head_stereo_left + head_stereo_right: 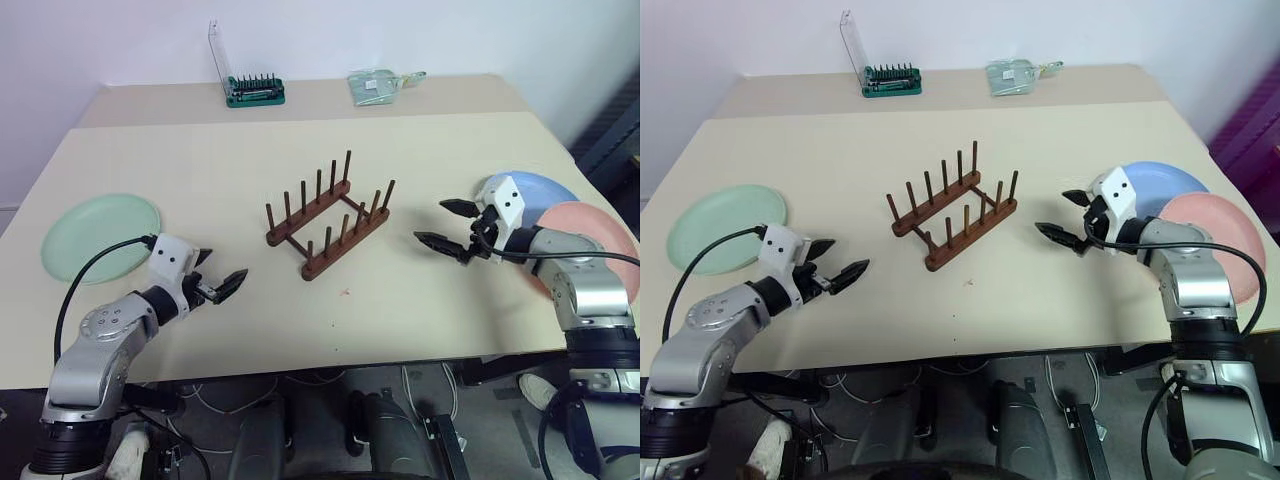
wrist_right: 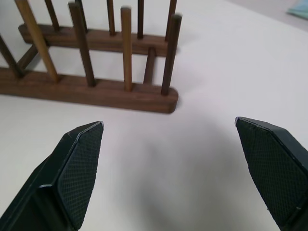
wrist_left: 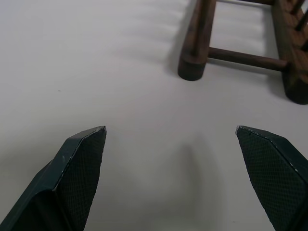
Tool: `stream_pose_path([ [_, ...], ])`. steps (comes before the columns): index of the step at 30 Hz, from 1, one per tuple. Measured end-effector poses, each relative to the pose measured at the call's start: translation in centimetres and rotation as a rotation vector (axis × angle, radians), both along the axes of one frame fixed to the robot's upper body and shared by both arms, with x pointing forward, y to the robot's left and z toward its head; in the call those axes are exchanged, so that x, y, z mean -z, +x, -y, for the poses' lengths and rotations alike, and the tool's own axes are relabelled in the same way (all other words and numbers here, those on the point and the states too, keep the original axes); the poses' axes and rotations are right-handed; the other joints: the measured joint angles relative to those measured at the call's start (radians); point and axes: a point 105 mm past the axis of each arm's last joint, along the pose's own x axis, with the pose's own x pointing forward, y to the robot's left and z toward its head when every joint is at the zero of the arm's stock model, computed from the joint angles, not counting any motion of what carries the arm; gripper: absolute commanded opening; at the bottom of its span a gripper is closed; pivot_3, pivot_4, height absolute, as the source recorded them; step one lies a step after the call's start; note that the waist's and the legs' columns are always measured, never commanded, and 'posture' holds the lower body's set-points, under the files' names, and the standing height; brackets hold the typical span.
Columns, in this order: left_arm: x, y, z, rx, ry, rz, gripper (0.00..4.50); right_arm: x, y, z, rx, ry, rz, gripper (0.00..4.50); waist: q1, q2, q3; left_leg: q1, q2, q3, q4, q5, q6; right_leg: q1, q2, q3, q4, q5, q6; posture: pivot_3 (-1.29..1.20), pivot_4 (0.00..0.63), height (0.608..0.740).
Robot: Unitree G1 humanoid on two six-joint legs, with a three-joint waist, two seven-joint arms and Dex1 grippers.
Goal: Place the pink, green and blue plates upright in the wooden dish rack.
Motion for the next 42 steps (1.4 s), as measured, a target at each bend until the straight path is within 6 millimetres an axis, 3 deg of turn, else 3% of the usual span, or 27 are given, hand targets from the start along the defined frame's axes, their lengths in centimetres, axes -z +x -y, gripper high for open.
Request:
stream_pose_path([
  [11,1.0,-0.5,2.6,0.113,0.002,-0.040,4.43,-0.1,0.2,0.1,0.017,-0.004,0.008,4.50,0.001,0.000,0.000,0.000,0.000,0.000,0.000,0.000,0.000,0.000,0.000,0.000,0.000,0.000,0.000,0.00,0.150,0.730],
  [18,1.9,-0.6,10.4,0.401,0.028,-0.069,4.43,0.1,0.3,-0.3,0.024,-0.010,0.013,4.50,0.001,0.000,0.000,0.000,-0.002,0.000,0.000,0.000,0.000,0.001,0.000,0.001,0.000,0.002,0.003,0.00,0.150,0.730],
  [23,2.8,0.6,12.7,0.405,0.055,-0.052,4.43,0.1,0.0,-0.2,0.035,-0.016,0.019,4.50,0.003,0.001,-0.001,0.002,-0.002,0.000,0.001,0.000,0.000,0.003,0.001,0.000,0.000,0.002,0.004,0.00,0.150,0.730],
  [27,3.0,2.0,13.5,0.356,0.037,-0.018,3.17,0.2,-0.5,0.2,0.051,-0.023,0.014,4.50,0.006,0.002,-0.001,0.003,-0.002,-0.001,0.001,0.000,0.000,0.004,0.000,0.001,0.000,0.000,0.000,0.00,0.150,0.730],
  [32,2.9,2.7,13.2,0.344,0.062,0.011,0.76,0.5,-1.3,1.1,0.082,-0.038,0.009,4.50,0.006,0.002,-0.001,0.003,-0.002,-0.001,0.001,0.000,0.001,0.004,0.000,0.001,0.000,0.000,0.001,0.00,0.150,0.730],
  [36,3.0,2.9,13.1,0.383,0.098,0.034,0.78,0.6,-1.7,1.3,0.104,-0.042,0.014,4.50,0.006,0.002,-0.001,0.003,-0.002,-0.001,0.001,0.000,0.000,0.004,0.000,0.000,0.000,0.000,0.001,0.00,0.150,0.730],
  [42,2.7,3.1,13.9,0.619,0.185,0.057,0.78,0.9,-2.2,1.6,0.134,-0.048,0.021,4.50,0.010,0.002,-0.001,0.003,-0.002,0.000,0.001,0.000,0.001,0.004,0.000,0.000,0.000,0.000,0.000,0.00,0.150,0.730],
])
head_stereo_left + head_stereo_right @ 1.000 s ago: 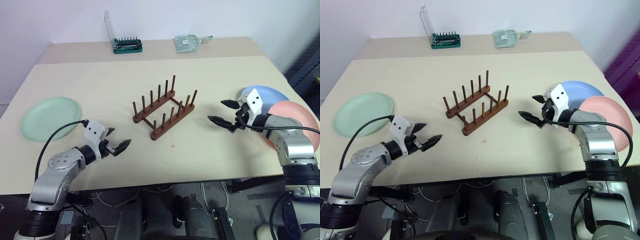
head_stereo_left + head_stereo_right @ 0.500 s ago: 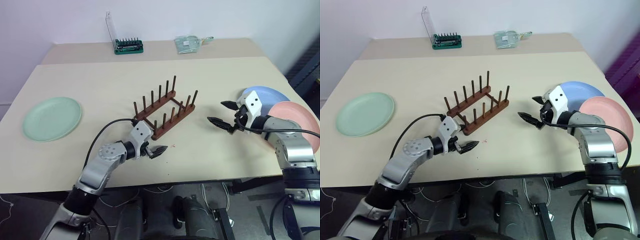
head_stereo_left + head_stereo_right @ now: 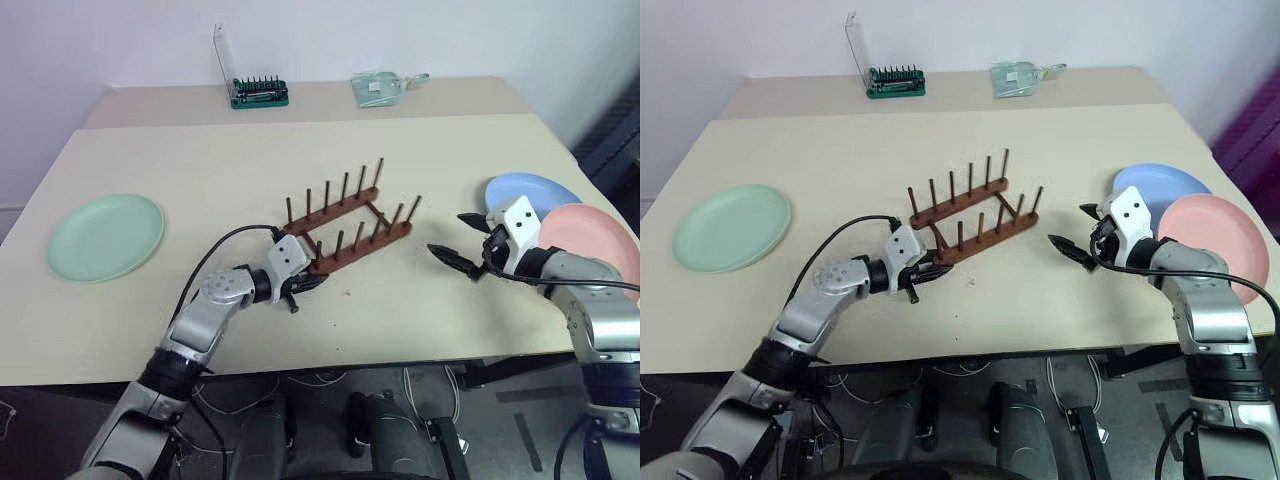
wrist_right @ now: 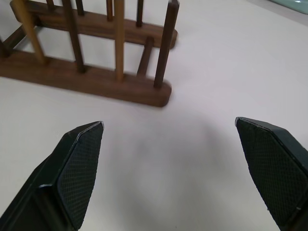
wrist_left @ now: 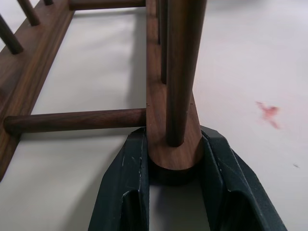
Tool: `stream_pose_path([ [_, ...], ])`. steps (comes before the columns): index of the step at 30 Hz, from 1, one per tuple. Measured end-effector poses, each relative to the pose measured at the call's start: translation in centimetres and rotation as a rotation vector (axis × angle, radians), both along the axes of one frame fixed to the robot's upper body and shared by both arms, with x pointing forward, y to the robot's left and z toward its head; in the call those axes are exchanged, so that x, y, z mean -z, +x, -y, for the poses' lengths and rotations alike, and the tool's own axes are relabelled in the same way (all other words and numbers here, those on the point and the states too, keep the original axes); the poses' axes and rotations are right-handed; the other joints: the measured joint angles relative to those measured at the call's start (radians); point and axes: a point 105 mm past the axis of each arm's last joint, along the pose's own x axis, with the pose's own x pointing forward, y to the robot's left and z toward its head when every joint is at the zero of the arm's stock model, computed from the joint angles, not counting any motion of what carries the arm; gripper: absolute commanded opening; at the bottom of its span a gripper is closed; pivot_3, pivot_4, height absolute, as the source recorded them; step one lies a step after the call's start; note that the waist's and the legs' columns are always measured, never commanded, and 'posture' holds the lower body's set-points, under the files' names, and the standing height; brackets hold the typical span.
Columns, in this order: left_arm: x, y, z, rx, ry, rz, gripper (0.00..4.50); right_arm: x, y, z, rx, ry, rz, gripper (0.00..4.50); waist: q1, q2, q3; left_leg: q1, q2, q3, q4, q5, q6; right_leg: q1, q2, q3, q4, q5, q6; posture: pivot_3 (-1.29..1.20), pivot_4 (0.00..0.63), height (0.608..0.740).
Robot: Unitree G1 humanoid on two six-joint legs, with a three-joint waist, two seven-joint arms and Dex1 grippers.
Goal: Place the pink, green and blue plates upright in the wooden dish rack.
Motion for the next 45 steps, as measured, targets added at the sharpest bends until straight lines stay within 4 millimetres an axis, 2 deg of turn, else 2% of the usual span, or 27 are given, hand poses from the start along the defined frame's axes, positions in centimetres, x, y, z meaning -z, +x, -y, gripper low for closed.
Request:
stream_pose_path([
  [3,-0.1,0.9,1.2,0.120,0.014,-0.020,0.78,0.1,-0.2,0.2,0.017,0.000,0.002,4.50,0.013,0.000,0.000,0.000,0.000,0.000,0.001,0.000,0.000,0.000,0.000,0.000,0.000,0.000,0.000,0.00,0.150,0.730],
  [6,-0.4,2.2,1.5,0.176,0.027,-0.022,0.78,0.1,-0.5,0.2,0.022,-0.006,0.010,4.50,0.018,-0.001,0.000,-0.001,0.000,0.000,0.001,0.000,0.000,-0.001,0.001,0.000,0.000,0.000,0.000,0.00,0.150,0.730],
  [8,-0.6,2.9,1.5,0.197,0.040,-0.029,1.83,0.5,-0.8,0.5,0.036,-0.008,0.001,4.50,0.017,-0.001,0.000,-0.001,0.000,0.000,0.001,0.000,0.000,-0.001,0.001,0.000,0.000,0.000,0.000,0.00,0.150,0.730],
  [10,-0.8,3.6,1.3,0.189,0.049,-0.042,2.63,0.8,-1.1,0.7,0.051,-0.010,-0.002,4.50,0.016,-0.001,0.000,-0.002,0.000,0.000,0.001,0.000,0.000,-0.001,0.000,0.000,0.000,0.001,0.001,0.00,0.150,0.730],
  [13,-0.9,4.3,0.6,0.150,0.053,-0.032,4.18,0.9,-1.4,1.1,0.070,-0.013,-0.003,4.50,0.012,-0.001,0.000,-0.001,0.000,0.000,0.001,0.000,0.000,-0.001,0.001,0.000,0.000,0.002,0.003,0.00,0.150,0.730],
  [14,-0.9,4.5,0.3,0.131,0.052,-0.029,4.46,0.9,-1.5,1.4,0.078,-0.017,-0.006,4.50,0.011,-0.001,0.000,-0.001,0.001,0.000,0.001,0.000,0.000,-0.001,0.001,0.000,0.000,0.002,0.003,0.00,0.150,0.730],
  [15,-1.0,4.6,0.0,0.115,0.051,-0.023,4.46,0.9,-1.5,1.5,0.082,-0.021,-0.010,4.50,0.010,-0.001,0.000,-0.001,0.001,0.000,0.001,0.000,0.000,-0.001,0.001,0.000,0.001,0.002,0.003,0.00,0.150,0.730],
  [16,-0.9,4.4,-0.8,0.096,0.052,-0.023,4.50,1.0,-1.6,1.7,0.085,-0.025,-0.020,3.96,0.004,-0.001,0.000,0.000,0.001,0.000,0.000,0.000,0.000,-0.001,0.001,0.000,0.001,0.002,0.003,0.00,0.150,0.730],
  [17,-0.8,4.2,-1.3,0.087,0.049,-0.025,4.30,1.2,-1.7,1.9,0.091,-0.032,-0.035,3.61,-0.002,0.000,0.000,0.000,0.001,0.000,-0.001,0.000,0.000,-0.001,0.001,0.000,0.001,0.002,0.003,0.00,0.150,0.730],
  [19,-0.7,3.3,-2.4,0.080,0.045,-0.049,3.55,1.6,-2.1,2.1,0.075,-0.037,-0.069,2.65,-0.014,0.000,0.000,0.001,0.002,0.000,-0.002,0.000,0.000,0.000,0.002,0.000,0.001,0.002,0.003,0.00,0.150,0.730],
  [22,-0.4,1.0,-3.8,0.087,0.037,-0.113,2.06,2.4,-2.7,1.5,0.028,-0.037,-0.111,1.13,-0.031,0.000,0.000,0.002,0.003,0.000,-0.003,0.000,0.000,0.000,0.003,0.001,0.001,0.001,0.002,0.00,0.150,0.730],
  [24,-0.4,-0.5,-3.7,0.097,0.018,-0.166,1.09,3.3,-2.9,0.8,-0.007,-0.046,-0.151,0.11,-0.031,0.000,0.000,0.003,0.002,0.000,-0.003,0.000,0.000,0.000,0.002,0.001,0.002,0.001,0.002,0.00,0.150,0.730],
  [25,-0.3,-1.1,-3.1,0.110,0.014,-0.187,0.68,3.8,-3.0,0.3,-0.022,-0.061,-0.166,0.00,-0.029,0.000,0.000,0.003,0.002,0.000,-0.002,0.000,0.000,0.000,0.001,0.001,0.002,0.000,0.000,0.00,0.150,0.730],
  [29,0.0,-2.4,-0.4,0.146,0.051,-0.177,0.68,5.2,-2.0,-1.3,-0.042,-0.107,-0.186,0.00,-0.010,0.000,0.000,0.003,0.001,0.000,-0.001,0.000,0.000,0.002,0.000,0.001,0.001,-0.001,-0.001,0.00,0.150,0.730],
  [31,0.1,-2.3,0.7,0.127,0.044,-0.167,0.68,5.3,-1.3,-2.2,-0.048,-0.113,-0.177,0.00,-0.005,0.000,0.000,0.002,0.001,-0.001,0.000,0.000,0.000,0.002,0.000,0.001,0.001,-0.001,-0.001,0.00,0.150,0.730],
  [34,0.2,-1.1,2.1,0.063,0.043,-0.132,0.68,5.4,0.1,-3.6,-0.034,-0.133,-0.152,0.00,-0.003,-0.001,-0.001,0.003,0.001,-0.002,0.001,0.000,0.000,0.004,0.000,0.000,0.001,-0.001,-0.001,0.00,0.150,0.730],
  [37,0.4,0.6,2.8,-0.015,0.074,-0.068,0.68,5.7,1.4,-4.5,-0.006,-0.148,-0.130,0.00,-0.008,-0.002,-0.001,0.012,0.001,-0.002,0.000,0.000,0.000,0.014,0.000,0.000,-0.001,-0.001,-0.001,0.00,0.150,0.730],
  [40,0.2,2.6,2.8,-0.104,0.083,-0.020,0.68,5.8,2.9,-5.5,0.019,-0.166,-0.092,0.00,-0.013,-0.003,-0.003,0.016,0.002,-0.003,0.000,-0.002,-0.002,0.016,0.000,-0.001,-0.001,-0.001,-0.001,0.00,0.150,0.730],
  [45,-0.1,5.0,2.1,-0.213,0.098,0.030,0.68,5.7,4.9,-5.9,0.057,-0.211,-0.036,0.00,-0.021,-0.003,-0.006,0.017,0.002,-0.003,-0.001,-0.001,0.000,0.016,0.000,-0.001,-0.001,-0.001,-0.001,0.00,0.150,0.730],
])
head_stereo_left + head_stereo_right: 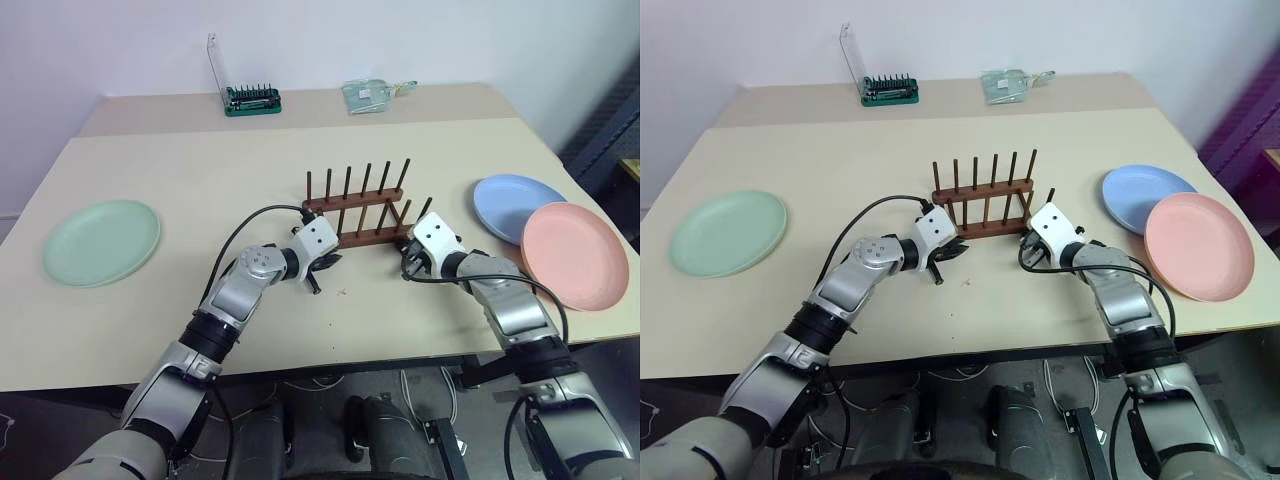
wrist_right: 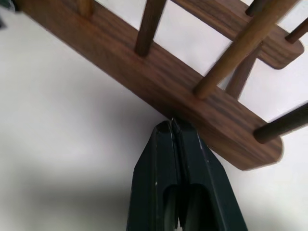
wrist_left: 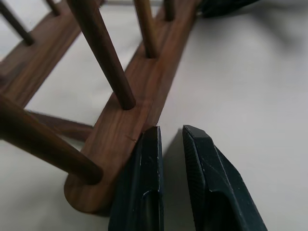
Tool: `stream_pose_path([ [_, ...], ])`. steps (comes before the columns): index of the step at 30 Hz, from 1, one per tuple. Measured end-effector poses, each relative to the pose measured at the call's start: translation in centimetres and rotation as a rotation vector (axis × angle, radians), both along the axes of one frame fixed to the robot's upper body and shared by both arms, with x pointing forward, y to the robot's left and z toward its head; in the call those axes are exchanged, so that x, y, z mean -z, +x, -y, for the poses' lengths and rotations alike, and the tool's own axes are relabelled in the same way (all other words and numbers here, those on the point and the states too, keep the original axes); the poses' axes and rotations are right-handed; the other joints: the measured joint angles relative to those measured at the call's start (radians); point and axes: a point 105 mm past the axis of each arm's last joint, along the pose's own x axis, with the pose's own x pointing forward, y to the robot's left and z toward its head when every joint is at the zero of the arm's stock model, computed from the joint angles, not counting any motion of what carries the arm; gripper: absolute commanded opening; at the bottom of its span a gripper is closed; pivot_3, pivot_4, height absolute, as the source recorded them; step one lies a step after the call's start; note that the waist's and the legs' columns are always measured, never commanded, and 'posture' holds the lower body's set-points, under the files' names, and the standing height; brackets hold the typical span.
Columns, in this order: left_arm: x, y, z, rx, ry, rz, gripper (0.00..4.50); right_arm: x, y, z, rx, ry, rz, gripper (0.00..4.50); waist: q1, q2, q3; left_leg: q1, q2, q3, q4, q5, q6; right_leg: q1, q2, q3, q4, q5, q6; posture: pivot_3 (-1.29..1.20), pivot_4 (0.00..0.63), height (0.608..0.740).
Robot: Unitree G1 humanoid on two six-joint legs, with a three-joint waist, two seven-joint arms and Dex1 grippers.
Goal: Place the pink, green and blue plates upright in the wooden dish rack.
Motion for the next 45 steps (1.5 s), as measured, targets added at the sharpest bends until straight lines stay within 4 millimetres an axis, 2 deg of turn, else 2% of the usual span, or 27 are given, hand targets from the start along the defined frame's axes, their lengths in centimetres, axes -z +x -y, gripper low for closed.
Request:
stream_pose_path([
  [6,-0.2,1.8,-1.4,-0.097,-0.006,0.038,0.68,-0.3,2.3,0.0,0.051,-0.013,0.047,0.00,-0.015,0.001,-0.002,0.000,0.000,0.000,-0.001,0.000,0.000,0.000,0.000,0.000,0.001,0.000,0.000,0.00,0.150,0.730],
  [11,-0.2,2.1,-1.7,-0.114,-0.015,0.051,0.68,-0.3,2.6,0.2,0.050,-0.016,0.064,0.00,-0.016,0.001,-0.002,0.000,0.000,0.001,-0.002,0.000,0.000,-0.001,0.000,0.000,0.001,0.000,0.000,0.00,0.150,0.730],
  [14,-0.4,1.3,-1.8,-0.088,-0.056,0.061,0.64,-0.6,1.2,1.5,0.010,-0.038,0.056,0.90,-0.014,0.001,-0.002,-0.001,0.000,0.001,-0.003,0.000,0.000,-0.002,-0.001,0.000,0.000,-0.001,0.001,0.00,0.150,0.730],
  [16,-0.3,-0.4,-1.7,-0.018,-0.092,0.057,0.64,-1.5,-0.4,3.3,0.014,-0.017,0.055,1.75,-0.011,0.002,-0.001,-0.003,0.000,0.001,-0.004,-0.001,0.001,-0.004,-0.001,0.001,0.000,-0.002,0.002,0.00,0.150,0.730],
  [17,-0.1,-1.4,-1.4,0.018,-0.122,0.043,0.64,-2.1,-1.1,4.2,0.025,-0.005,0.059,2.35,-0.011,0.002,-0.001,-0.005,0.000,0.001,-0.004,-0.001,0.002,-0.005,-0.001,0.001,0.000,-0.001,0.002,0.00,0.150,0.730],
  [20,-0.6,-4.6,0.6,0.155,-0.252,-0.048,0.64,-4.9,-2.9,6.5,0.083,0.007,0.111,3.76,-0.005,0.002,0.000,-0.009,-0.001,0.003,-0.003,-0.001,0.002,-0.009,-0.002,0.001,0.000,0.000,0.005,0.00,0.150,0.730],
  [23,-2.4,-7.2,2.8,0.315,-0.350,-0.094,0.64,-6.6,-4.5,8.6,0.152,-0.041,0.142,3.76,0.009,0.002,0.000,-0.008,-0.001,0.002,-0.002,-0.002,0.001,-0.008,-0.002,0.001,0.000,-0.003,0.002,0.00,0.150,0.730],
  [26,-2.7,-8.7,3.5,0.412,-0.346,-0.117,0.64,-6.5,-6.4,10.6,0.227,-0.040,0.106,3.76,0.012,0.002,0.000,-0.007,-0.001,0.001,-0.002,-0.003,-0.001,-0.007,-0.001,0.001,-0.001,-0.003,0.001,0.00,0.150,0.730],
  [30,-2.1,-10.2,4.6,0.507,-0.328,-0.160,0.64,-5.2,-8.2,12.5,0.338,-0.023,0.033,3.76,0.011,0.003,0.000,-0.008,-0.002,0.002,-0.002,-0.002,0.001,-0.008,-0.002,0.001,-0.002,-0.003,0.002,0.00,0.150,0.730],
  [34,-2.2,-10.6,5.5,0.547,-0.329,-0.162,0.64,-3.2,-9.3,14.6,0.459,-0.080,-0.028,3.76,0.011,0.003,0.000,-0.008,-0.002,0.001,-0.002,-0.002,0.001,-0.008,-0.001,0.001,-0.002,-0.003,0.002,0.00,0.150,0.730],
  [36,-2.3,-10.5,5.7,0.550,-0.332,-0.153,0.64,-2.5,-9.6,15.3,0.507,-0.087,-0.046,3.23,0.009,0.003,0.000,-0.008,-0.001,0.001,-0.002,-0.002,0.001,-0.008,-0.001,0.001,-0.002,-0.003,0.002,0.00,0.150,0.730],
  [38,-2.2,-10.3,5.7,0.547,-0.330,-0.152,0.64,-2.4,-9.6,15.4,0.520,-0.099,-0.044,2.50,0.008,0.004,0.001,-0.008,-0.001,0.001,-0.003,-0.002,0.001,-0.009,-0.001,0.001,-0.002,-0.003,0.002,0.00,0.150,0.730],
  [41,-2.1,-10.2,5.6,0.544,-0.320,-0.147,0.64,-2.4,-9.6,15.5,0.525,-0.122,-0.035,0.92,0.010,0.004,0.001,-0.009,-0.001,0.001,-0.003,-0.002,0.001,-0.009,-0.001,0.001,-0.003,-0.003,0.002,0.00,0.150,0.730],
  [43,-2.0,-10.2,5.5,0.541,-0.314,-0.147,0.64,-2.2,-9.7,15.7,0.534,-0.137,-0.033,0.04,0.010,0.004,0.001,-0.009,-0.001,0.001,-0.003,-0.002,0.001,-0.009,-0.001,0.001,-0.003,-0.003,0.002,0.00,0.150,0.730],
  [45,-1.8,-10.2,5.2,0.537,-0.310,-0.148,0.64,-2.3,-9.7,15.9,0.540,-0.163,-0.023,0.04,0.010,0.004,0.001,-0.009,-0.002,0.001,-0.003,-0.002,0.001,-0.009,-0.001,0.001,-0.003,-0.003,0.002,0.00,0.150,0.730],
])
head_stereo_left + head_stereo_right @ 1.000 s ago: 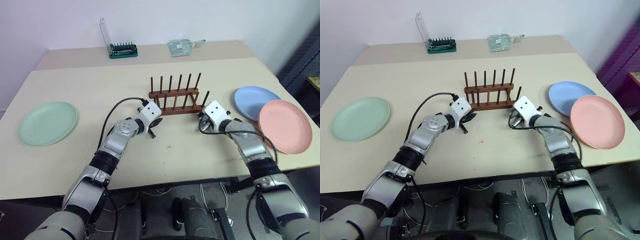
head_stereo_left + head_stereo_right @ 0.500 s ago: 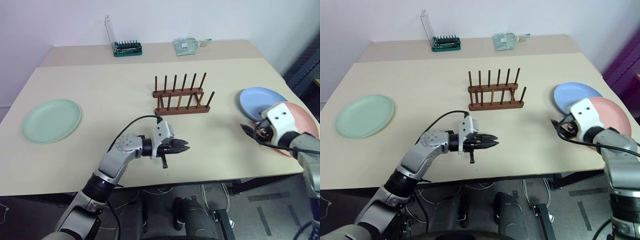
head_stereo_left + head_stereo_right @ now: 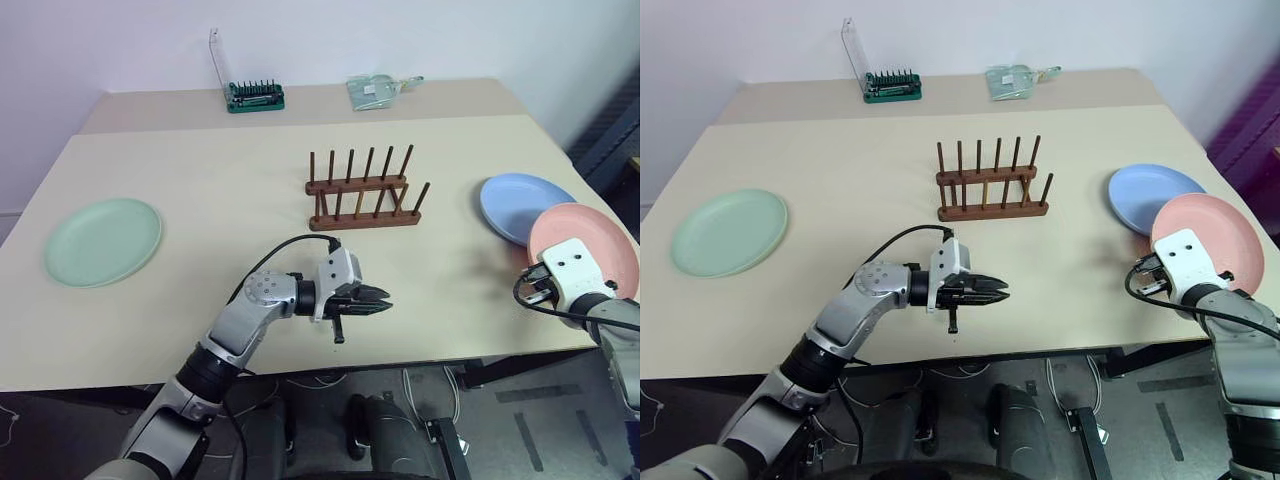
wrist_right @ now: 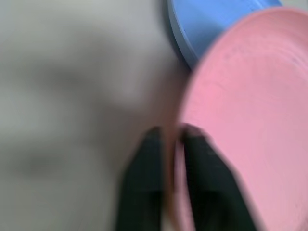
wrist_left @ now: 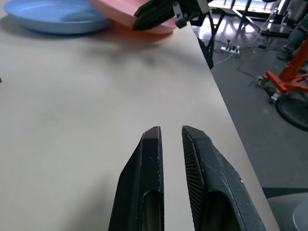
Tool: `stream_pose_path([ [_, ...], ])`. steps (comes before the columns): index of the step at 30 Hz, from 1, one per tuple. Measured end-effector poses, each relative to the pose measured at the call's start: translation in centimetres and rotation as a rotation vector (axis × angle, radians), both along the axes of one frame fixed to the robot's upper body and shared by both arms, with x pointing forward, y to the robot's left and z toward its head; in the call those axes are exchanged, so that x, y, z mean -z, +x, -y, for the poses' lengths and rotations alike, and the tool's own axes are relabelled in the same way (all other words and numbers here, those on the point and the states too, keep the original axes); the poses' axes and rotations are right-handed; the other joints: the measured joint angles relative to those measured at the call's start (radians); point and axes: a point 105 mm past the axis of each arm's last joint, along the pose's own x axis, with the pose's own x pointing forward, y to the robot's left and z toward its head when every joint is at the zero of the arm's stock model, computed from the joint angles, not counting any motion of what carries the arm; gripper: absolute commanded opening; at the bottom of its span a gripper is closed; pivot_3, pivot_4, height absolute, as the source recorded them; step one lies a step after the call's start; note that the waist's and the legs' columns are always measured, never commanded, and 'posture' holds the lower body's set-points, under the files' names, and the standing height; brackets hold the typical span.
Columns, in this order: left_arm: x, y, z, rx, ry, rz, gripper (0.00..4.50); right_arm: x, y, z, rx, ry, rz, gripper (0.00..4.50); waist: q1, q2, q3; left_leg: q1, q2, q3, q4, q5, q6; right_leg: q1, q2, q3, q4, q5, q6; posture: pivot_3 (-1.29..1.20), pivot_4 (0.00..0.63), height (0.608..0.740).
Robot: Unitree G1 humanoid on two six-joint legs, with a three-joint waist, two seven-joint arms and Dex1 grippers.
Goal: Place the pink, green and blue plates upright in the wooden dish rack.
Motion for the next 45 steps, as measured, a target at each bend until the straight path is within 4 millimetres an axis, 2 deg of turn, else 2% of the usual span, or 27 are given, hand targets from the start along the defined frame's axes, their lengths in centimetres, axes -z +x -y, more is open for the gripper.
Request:
stream_pose_path([
  [6,0.2,0.0,-0.2,-0.003,0.005,-0.002,0.64,-0.1,-0.4,0.3,-0.005,-0.096,-0.023,0.04,0.000,0.000,0.000,0.000,0.000,0.000,0.000,-0.001,-0.002,0.000,0.000,0.000,0.000,0.000,0.000,0.00,0.150,0.730],
  [9,0.2,0.0,-0.3,-0.005,0.010,-0.002,0.64,-2.0,-0.2,0.0,-0.048,-0.182,0.005,0.04,-0.001,0.001,0.001,0.000,0.000,0.000,0.000,-0.001,-0.002,-0.001,0.000,0.000,0.000,0.000,0.000,0.00,0.150,0.730],
  [11,0.3,0.1,-0.4,-0.008,0.012,-0.002,0.64,-4.3,0.6,-1.1,-0.115,-0.210,0.067,0.04,-0.006,0.001,0.001,-0.001,0.000,0.000,0.000,-0.001,-0.002,-0.001,0.001,0.000,0.000,0.000,0.000,0.00,0.150,0.730],
  [12,0.4,0.2,-0.5,-0.013,0.013,-0.003,0.64,-5.8,1.3,-2.3,-0.170,-0.190,0.120,0.04,-0.009,0.001,0.002,0.000,0.000,0.000,0.000,-0.001,-0.002,-0.002,0.001,0.000,0.000,0.000,0.000,0.00,0.150,0.730],
  [14,0.5,0.5,-0.7,-0.031,0.019,-0.006,0.64,-9.8,2.6,-6.0,-0.316,-0.079,0.268,0.04,-0.021,0.002,0.005,0.000,0.000,-0.002,0.000,-0.001,-0.001,-0.003,0.002,0.000,0.000,0.000,0.000,0.00,0.150,0.730],
  [15,0.6,1.0,-1.0,-0.050,0.023,-0.006,0.64,-12.8,3.1,-9.0,-0.434,0.043,0.376,0.04,-0.027,0.001,0.006,0.000,0.000,-0.004,-0.001,0.000,0.000,-0.003,0.003,0.000,0.000,0.000,0.000,0.00,0.150,0.730],
  [17,0.1,1.5,-0.9,-0.068,0.012,0.007,0.64,-16.4,2.6,-13.1,-0.628,0.196,0.474,0.04,-0.022,-0.002,0.008,-0.001,0.000,-0.009,-0.002,0.001,0.001,-0.003,0.005,-0.001,0.001,0.000,-0.001,0.00,0.150,0.730],
  [19,-0.2,2.0,-1.4,-0.092,0.005,0.023,0.64,-17.8,2.2,-15.2,-0.750,0.303,0.479,0.04,-0.008,-0.002,0.008,-0.003,-0.001,-0.012,-0.002,0.001,0.001,-0.002,0.005,-0.005,0.001,-0.001,-0.003,0.00,0.150,0.730],
  [20,-0.2,2.4,-1.8,-0.114,0.011,0.027,0.64,-18.6,2.7,-16.3,-0.812,0.433,0.484,0.04,-0.007,-0.002,0.008,-0.004,-0.001,-0.011,-0.001,0.000,0.000,-0.003,0.004,-0.005,0.001,-0.001,-0.003,0.00,0.150,0.730],
  [24,-0.4,3.0,-2.6,-0.159,0.007,0.030,0.64,-20.7,4.5,-18.4,-0.940,0.766,0.440,0.04,0.001,0.000,0.008,-0.011,-0.002,-0.010,0.002,0.001,0.001,-0.010,0.002,-0.004,0.004,0.003,-0.004,0.00,0.150,0.730],
  [27,-0.4,3.3,-2.8,-0.182,0.003,0.035,0.64,-21.0,6.3,-18.6,-0.957,0.940,0.380,0.04,0.005,-0.001,0.008,-0.012,-0.003,-0.010,0.004,0.001,0.001,-0.009,0.001,-0.004,0.004,0.003,-0.004,0.00,0.150,0.730],
  [32,-0.4,3.4,-4.2,-0.249,-0.004,0.029,0.64,-18.0,8.8,-17.0,-0.865,1.116,0.250,0.04,0.000,0.000,0.008,-0.013,-0.003,-0.010,0.003,0.001,0.001,-0.011,0.002,-0.004,0.005,0.005,-0.003,0.00,0.150,0.730],
  [36,-0.4,3.0,-4.3,-0.260,-0.011,0.030,0.64,-17.0,9.6,-16.6,-0.837,1.159,0.204,0.04,0.000,0.000,0.008,-0.012,-0.002,-0.010,0.003,0.001,0.001,-0.011,0.003,-0.004,0.007,0.005,-0.003,0.00,0.150,0.730],
  [44,-0.6,3.1,-4.8,-0.285,-0.010,0.034,0.64,-16.9,10.5,-15.6,-0.783,1.238,0.200,0.04,0.000,0.000,0.008,-0.012,-0.002,-0.010,0.003,0.001,0.001,-0.011,0.003,-0.004,0.007,0.005,-0.003,0.00,0.150,0.730],
  [45,-0.7,3.2,-4.9,-0.290,-0.011,0.036,0.64,-16.8,10.6,-15.4,-0.774,1.253,0.201,0.62,0.000,0.000,0.008,-0.012,-0.002,-0.010,0.003,0.001,0.001,-0.011,0.003,-0.004,0.007,0.005,-0.003,0.00,0.150,0.730],
])
